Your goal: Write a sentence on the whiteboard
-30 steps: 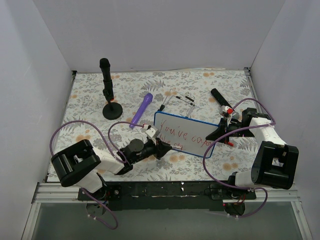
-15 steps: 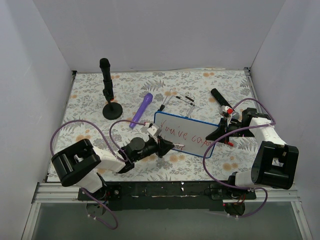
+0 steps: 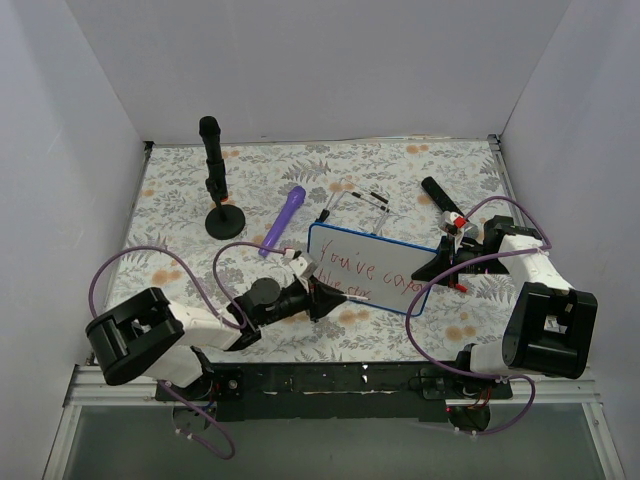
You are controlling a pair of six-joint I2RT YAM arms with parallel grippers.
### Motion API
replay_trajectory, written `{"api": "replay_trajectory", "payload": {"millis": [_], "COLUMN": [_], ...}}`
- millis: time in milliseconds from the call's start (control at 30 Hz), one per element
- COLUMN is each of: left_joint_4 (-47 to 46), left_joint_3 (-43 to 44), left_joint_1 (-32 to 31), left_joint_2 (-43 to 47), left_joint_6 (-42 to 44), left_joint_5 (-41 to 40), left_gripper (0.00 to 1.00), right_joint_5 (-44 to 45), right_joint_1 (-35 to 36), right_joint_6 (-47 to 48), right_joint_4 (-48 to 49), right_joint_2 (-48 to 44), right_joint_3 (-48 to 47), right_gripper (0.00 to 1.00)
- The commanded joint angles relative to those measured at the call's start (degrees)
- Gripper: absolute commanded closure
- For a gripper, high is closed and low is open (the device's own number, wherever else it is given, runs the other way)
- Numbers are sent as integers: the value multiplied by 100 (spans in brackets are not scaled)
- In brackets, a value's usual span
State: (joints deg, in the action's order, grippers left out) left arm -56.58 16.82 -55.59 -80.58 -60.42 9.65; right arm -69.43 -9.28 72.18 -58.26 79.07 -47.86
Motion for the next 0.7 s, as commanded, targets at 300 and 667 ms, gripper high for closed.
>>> {"api": "replay_trajectory", "payload": {"millis": [300,667], "left_joint_4": [138,-125], "left_joint_3": [-882,-1181], "left_joint_1": [13,13], "left_joint_2": [1017,1115], "left_joint_6": [-180,-224], "left_joint_5": [-209,-280], "left_gripper": [100,100], "right_joint_5": [421,395], "right_joint_1": [40,40], "right_joint_6": [77,85], "right_joint_4": [25,16], "right_joint_2": [-155,-111], "right_joint_3": [75,66], "right_gripper": [99,99]}}
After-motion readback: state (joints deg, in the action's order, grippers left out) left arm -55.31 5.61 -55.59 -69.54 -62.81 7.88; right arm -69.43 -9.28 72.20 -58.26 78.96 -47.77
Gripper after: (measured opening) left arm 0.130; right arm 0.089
